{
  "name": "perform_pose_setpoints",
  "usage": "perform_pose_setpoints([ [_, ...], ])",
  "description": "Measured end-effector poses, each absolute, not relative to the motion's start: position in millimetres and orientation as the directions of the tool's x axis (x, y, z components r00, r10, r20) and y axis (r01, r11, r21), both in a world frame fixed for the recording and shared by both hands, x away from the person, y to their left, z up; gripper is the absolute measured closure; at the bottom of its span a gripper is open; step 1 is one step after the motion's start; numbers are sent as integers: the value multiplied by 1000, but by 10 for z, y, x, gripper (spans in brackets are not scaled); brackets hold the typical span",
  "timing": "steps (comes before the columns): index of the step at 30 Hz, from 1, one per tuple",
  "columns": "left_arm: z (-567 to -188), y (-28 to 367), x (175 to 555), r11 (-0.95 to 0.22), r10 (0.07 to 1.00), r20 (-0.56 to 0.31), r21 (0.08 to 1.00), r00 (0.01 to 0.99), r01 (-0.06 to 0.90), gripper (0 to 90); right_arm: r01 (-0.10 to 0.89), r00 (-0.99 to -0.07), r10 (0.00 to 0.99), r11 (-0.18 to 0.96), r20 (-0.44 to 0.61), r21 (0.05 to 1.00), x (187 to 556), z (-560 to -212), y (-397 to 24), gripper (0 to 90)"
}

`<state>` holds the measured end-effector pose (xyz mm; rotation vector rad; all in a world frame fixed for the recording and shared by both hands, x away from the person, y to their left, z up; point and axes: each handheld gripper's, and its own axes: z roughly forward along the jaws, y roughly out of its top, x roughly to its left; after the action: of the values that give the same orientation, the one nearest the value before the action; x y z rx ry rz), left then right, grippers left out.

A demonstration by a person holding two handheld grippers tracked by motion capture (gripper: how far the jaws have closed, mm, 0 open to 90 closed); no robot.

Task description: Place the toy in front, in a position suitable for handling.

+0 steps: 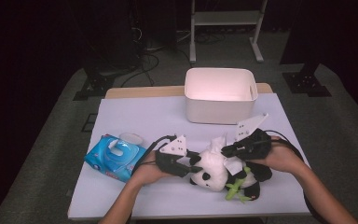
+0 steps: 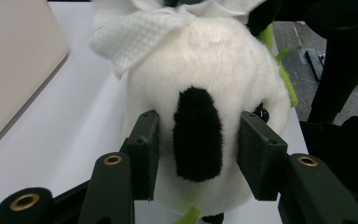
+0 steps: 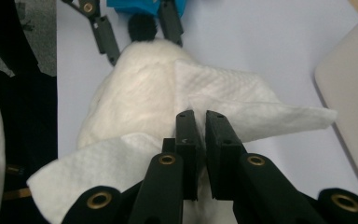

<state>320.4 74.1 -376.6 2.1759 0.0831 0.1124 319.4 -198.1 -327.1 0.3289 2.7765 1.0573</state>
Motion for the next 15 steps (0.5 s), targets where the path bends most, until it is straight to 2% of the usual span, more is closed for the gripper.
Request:
perform_pose_setpoints([
  [4, -3728, 707, 3208, -583, 157, 23, 809, 987, 73, 397, 139, -966, 249, 732, -72, 667, 3161, -3290, -1943, 836],
  [8, -3708, 645, 3190, -563, 147, -48, 817, 988, 123, 320, 127, -974, 219, 740, -58, 661, 3131, -3265, -1896, 835],
  [11, -3711, 628, 3157, -576, 113, -21, 813, 993, 83, 401, 115, -976, 209, 745, -66, 657, 3115, -3239, -1840, 835],
  [15, -3704, 613, 3091, -590, 67, 20, 807, 998, 23, 446, 100, -980, 189, 716, -54, 691, 3137, -3198, -1728, 834],
])
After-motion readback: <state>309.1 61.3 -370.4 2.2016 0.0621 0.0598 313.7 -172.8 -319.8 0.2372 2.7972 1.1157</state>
